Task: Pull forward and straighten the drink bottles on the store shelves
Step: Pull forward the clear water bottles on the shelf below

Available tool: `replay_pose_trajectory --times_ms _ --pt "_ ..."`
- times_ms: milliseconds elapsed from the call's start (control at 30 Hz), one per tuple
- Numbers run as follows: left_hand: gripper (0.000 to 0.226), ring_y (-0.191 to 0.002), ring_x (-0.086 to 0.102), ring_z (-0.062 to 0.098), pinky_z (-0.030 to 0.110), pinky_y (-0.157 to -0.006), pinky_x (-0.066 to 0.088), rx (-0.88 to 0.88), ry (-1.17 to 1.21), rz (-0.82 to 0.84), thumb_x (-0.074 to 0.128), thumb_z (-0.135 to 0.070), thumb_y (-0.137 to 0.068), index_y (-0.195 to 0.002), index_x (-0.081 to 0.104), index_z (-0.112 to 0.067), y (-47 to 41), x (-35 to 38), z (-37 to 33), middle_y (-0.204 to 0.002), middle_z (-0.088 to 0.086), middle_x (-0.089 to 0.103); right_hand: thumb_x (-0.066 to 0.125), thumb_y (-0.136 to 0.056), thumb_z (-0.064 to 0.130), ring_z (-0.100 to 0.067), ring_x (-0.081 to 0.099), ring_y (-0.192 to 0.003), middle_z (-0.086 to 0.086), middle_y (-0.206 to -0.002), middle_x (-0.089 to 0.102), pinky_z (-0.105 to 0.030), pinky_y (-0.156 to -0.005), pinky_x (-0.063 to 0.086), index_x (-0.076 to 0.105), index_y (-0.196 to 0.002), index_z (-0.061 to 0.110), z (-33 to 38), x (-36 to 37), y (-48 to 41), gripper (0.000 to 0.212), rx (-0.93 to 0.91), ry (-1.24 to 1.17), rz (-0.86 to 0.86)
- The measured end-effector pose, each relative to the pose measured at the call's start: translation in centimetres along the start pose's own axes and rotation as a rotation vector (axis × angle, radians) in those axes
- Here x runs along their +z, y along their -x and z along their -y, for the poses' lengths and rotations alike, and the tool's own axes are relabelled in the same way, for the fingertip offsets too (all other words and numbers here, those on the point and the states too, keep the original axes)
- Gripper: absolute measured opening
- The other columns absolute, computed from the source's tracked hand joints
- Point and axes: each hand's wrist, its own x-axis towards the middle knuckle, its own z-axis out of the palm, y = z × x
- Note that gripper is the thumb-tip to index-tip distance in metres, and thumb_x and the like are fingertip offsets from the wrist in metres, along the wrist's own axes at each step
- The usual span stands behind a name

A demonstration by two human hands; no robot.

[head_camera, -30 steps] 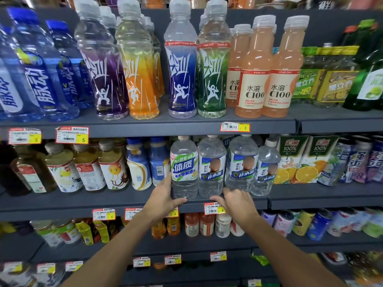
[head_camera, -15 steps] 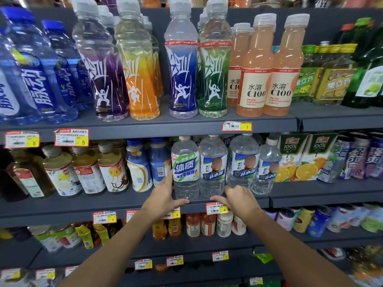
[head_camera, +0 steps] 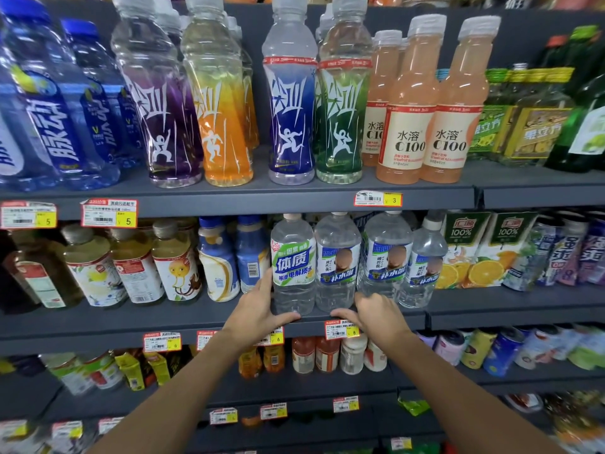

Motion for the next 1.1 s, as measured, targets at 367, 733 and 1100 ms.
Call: replay_pose_trajectory --times_ms 367,733,1100 --pt "0.101 -0.127 0.049 0.008 0.031 -0.108 0.042 -0.014 0.003 0.005 0.081 -0.058 -0.072 -0.150 0.021 -0.034 -0.2 -0.1 -0.3 -0.144 -0.010 0.050 0.035 -0.085 0.078 -0.026 0.068 -0.078 -0.006 -0.079 0.068 -0.033 -0.064 0.042 0.060 -0.095 0.008 -0.1 0.0 0.0 0.076 0.013 0.001 -0.010" --pt "0.109 -0.127 0.053 0.014 0.038 -0.105 0.047 -0.100 0.001 0.021 0.088 -0.053 -0.065 -0.150 0.025 -0.024 -0.9 0.0 -0.6 -0.141 -0.005 0.055 0.042 -0.084 0.078 -0.027 0.066 -0.078 -0.007 -0.078 0.066 -0.034 -0.066 0.042 0.048 -0.082 0.013 -0.2 -0.5 0.1 0.065 0.037 -0.114 0.005" --pt "0.099 -0.129 0.049 0.013 0.032 -0.107 0.043 -0.057 -0.027 0.019 0.078 -0.052 -0.078 -0.152 0.013 -0.034 0.2 0.3 -1.5 -0.145 -0.006 0.048 0.039 -0.084 0.080 -0.025 0.067 -0.077 -0.004 -0.077 0.067 -0.034 -0.067 0.047 0.050 -0.083 0.015 0.1 -0.8 0.3 0.066 0.071 -0.064 -0.003"
